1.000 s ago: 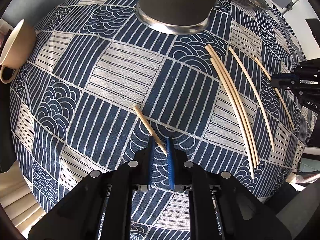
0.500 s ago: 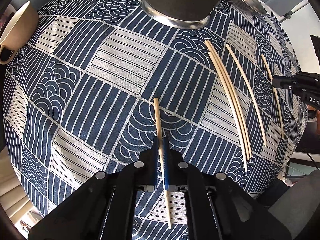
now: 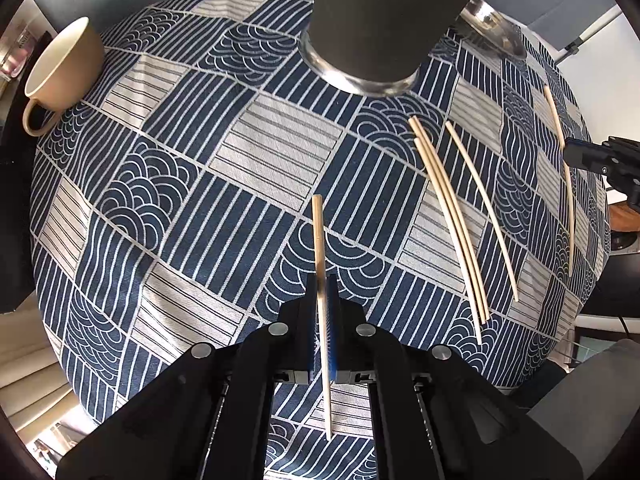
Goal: Organize utensils
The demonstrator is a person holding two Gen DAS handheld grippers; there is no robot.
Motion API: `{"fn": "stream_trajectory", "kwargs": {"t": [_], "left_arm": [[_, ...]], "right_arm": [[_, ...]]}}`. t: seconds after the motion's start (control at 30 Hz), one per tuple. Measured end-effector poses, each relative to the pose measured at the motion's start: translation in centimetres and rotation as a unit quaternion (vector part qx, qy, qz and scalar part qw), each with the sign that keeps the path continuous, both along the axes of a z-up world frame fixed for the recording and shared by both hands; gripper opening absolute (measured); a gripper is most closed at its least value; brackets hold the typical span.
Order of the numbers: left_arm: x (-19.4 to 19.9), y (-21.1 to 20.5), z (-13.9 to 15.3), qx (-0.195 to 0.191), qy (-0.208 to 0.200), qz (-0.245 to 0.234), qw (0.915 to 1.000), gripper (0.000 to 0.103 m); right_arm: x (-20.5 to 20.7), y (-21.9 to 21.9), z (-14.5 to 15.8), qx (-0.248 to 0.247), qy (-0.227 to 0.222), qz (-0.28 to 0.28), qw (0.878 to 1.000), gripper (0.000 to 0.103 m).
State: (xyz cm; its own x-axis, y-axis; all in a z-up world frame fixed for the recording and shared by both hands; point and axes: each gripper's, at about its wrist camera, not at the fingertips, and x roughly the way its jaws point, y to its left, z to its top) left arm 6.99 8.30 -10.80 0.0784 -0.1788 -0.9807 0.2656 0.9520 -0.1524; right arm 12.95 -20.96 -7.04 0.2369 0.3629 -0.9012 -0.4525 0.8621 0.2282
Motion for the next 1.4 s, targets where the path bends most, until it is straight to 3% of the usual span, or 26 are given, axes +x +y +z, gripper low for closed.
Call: {"fn": "stream_trajectory", "kwargs": {"t": [0.27,0.7,0.97,1.4], "left_arm": [[-0.1,1.0,4.2,-0.015,-0.043,0.006,0.9989,0.004],[0.8,-1.2,9.5,-0.042,-0.117,0.009,0.9922,0.001],[1.4,-0.9,5.8,-0.032,-0.068,0.012,0.9971,0.001],[3.1,-2.2,-2.0,-0.015,0.026,0.000,0.9995,0.002]], "right_arm": [[-0.5,0.7,2.4,0.024,-0.027,0.008,0.999,0.004],[-0.1,1.5,5.8,0.042,-0.068,0.013,0.997,0.004],[0.0,2.0,4.3,0.028,-0.046,0.019,0.998,0.004],[-0.1,0.3,-1.7,-0.001,0.033,-0.007,0.999,0.004]]}}
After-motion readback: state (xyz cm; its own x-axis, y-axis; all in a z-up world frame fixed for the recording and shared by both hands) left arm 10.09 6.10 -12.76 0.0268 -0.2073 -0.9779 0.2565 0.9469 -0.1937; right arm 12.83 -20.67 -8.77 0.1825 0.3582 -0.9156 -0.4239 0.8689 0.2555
